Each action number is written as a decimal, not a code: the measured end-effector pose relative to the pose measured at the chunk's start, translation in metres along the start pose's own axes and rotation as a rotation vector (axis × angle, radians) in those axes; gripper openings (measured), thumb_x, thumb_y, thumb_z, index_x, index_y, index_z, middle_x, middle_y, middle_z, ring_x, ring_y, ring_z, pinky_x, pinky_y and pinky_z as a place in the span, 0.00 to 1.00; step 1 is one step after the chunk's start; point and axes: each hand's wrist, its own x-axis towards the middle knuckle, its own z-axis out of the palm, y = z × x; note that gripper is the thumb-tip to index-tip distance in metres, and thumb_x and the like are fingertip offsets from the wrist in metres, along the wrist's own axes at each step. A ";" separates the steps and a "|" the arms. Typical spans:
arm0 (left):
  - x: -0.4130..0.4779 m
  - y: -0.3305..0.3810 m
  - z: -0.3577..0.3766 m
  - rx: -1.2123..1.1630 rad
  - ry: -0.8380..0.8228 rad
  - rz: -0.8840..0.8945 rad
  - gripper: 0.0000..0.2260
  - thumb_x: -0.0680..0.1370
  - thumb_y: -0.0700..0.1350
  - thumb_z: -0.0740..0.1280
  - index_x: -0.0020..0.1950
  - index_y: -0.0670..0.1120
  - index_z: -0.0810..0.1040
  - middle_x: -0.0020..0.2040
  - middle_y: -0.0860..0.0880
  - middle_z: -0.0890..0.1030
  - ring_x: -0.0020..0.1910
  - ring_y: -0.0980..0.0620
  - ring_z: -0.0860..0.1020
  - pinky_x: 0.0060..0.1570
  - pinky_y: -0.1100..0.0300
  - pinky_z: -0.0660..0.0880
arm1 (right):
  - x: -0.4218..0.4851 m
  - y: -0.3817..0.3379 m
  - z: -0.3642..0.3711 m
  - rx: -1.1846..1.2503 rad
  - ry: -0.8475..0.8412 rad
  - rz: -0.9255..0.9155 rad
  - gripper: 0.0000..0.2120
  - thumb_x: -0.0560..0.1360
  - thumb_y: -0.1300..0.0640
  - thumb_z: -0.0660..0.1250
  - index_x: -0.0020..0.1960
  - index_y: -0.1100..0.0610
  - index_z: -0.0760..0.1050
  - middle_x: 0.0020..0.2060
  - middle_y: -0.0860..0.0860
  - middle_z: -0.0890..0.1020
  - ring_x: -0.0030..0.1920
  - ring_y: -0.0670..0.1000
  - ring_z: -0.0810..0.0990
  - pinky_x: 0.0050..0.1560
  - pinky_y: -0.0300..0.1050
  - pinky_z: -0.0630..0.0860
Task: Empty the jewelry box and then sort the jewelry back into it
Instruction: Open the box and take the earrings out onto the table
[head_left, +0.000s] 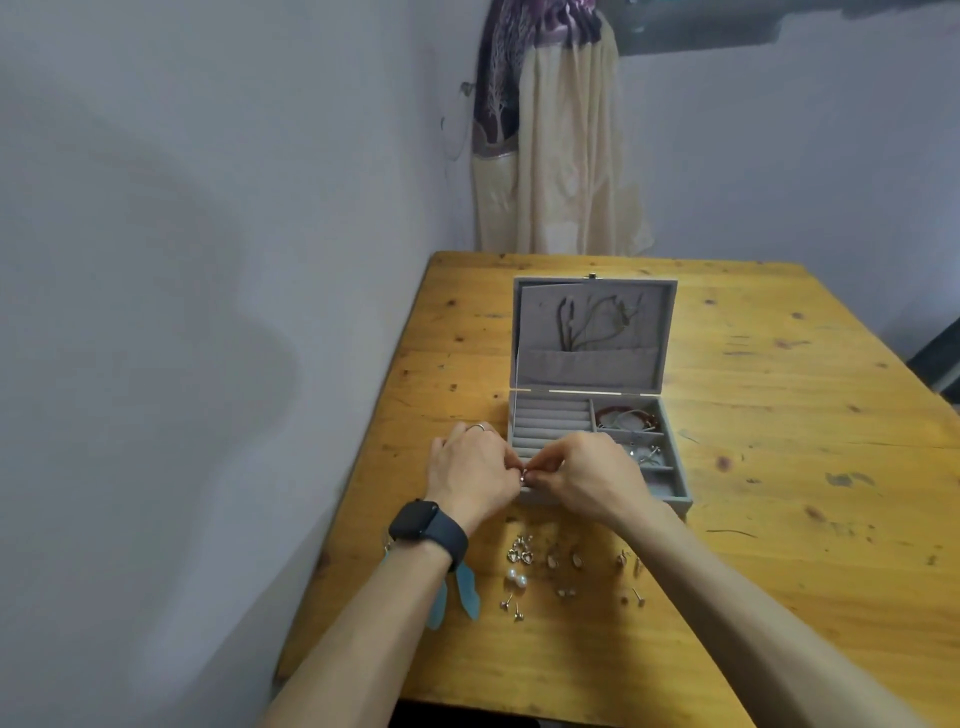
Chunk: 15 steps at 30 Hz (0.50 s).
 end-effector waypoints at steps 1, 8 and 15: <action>0.001 -0.001 -0.001 -0.010 -0.011 -0.003 0.09 0.78 0.52 0.67 0.53 0.57 0.85 0.58 0.55 0.79 0.61 0.50 0.71 0.59 0.51 0.68 | 0.003 -0.001 -0.003 -0.034 -0.014 -0.004 0.11 0.71 0.38 0.72 0.49 0.41 0.85 0.42 0.42 0.86 0.45 0.46 0.82 0.47 0.47 0.81; 0.003 -0.003 -0.004 -0.002 -0.062 0.001 0.09 0.77 0.52 0.67 0.54 0.58 0.85 0.59 0.55 0.80 0.61 0.50 0.71 0.57 0.52 0.67 | 0.006 -0.009 -0.009 -0.221 -0.023 -0.201 0.10 0.76 0.43 0.67 0.50 0.45 0.84 0.46 0.45 0.81 0.48 0.50 0.80 0.46 0.51 0.81; 0.003 -0.002 -0.005 -0.001 -0.066 0.005 0.09 0.78 0.53 0.67 0.56 0.58 0.85 0.60 0.54 0.81 0.62 0.49 0.71 0.59 0.51 0.68 | 0.000 -0.006 -0.017 -0.205 -0.075 -0.326 0.10 0.79 0.48 0.66 0.58 0.43 0.83 0.51 0.44 0.79 0.52 0.50 0.78 0.49 0.50 0.79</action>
